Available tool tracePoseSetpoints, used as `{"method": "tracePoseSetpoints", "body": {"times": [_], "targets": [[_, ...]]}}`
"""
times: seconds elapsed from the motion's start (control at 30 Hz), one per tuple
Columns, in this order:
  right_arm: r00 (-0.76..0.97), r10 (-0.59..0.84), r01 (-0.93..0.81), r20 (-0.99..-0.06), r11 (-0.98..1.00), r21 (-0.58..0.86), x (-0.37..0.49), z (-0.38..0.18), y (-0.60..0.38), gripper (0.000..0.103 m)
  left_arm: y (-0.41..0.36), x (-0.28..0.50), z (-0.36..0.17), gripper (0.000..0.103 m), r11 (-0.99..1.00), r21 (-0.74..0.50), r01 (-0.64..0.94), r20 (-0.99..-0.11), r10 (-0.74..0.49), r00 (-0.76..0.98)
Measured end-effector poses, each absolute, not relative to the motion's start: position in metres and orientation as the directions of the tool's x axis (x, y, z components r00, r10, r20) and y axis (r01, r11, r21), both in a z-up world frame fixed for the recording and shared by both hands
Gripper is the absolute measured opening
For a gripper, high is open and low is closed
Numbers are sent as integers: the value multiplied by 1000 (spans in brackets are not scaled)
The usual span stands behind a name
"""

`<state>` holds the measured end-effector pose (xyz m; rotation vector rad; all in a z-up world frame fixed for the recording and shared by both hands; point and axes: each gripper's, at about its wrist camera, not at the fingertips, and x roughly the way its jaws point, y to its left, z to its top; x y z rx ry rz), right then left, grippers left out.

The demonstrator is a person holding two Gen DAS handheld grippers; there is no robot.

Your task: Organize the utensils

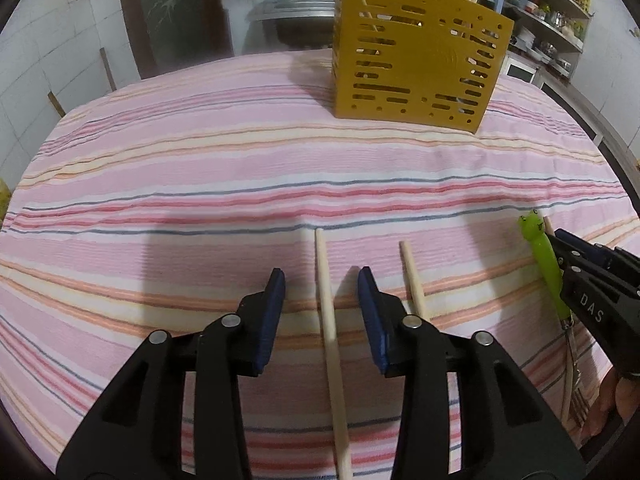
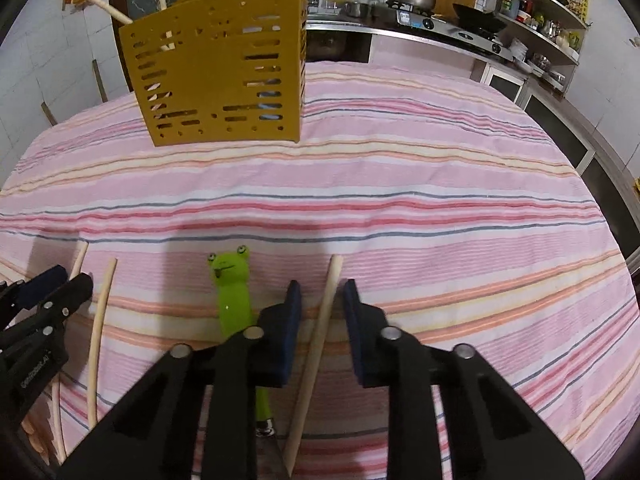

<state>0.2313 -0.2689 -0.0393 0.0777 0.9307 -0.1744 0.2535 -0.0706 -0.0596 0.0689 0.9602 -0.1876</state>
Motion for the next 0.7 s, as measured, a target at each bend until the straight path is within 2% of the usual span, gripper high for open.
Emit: {"method": "tracePoseSetpoints", "body": {"times": [0.23, 0.3, 0.53, 0.7], "targets": [[602, -103, 183, -792, 983, 12, 234, -41, -274, 16, -82, 259, -59, 10, 974, -22, 225, -822, -146, 550], [609, -100, 183, -787, 983, 17, 235, -40, -276, 10, -86, 257, -59, 5, 973, -2, 233, -816, -136, 561], [658, -85, 186, -748, 981, 53, 229, -30, -282, 10, -82, 255, -53, 5, 977, -11, 211, -791, -138, 596], [719, -87, 182, -689, 981, 67, 215, -9, -282, 10, -75, 242, -29, 5, 978, -11, 207, -714, -152, 684]]}}
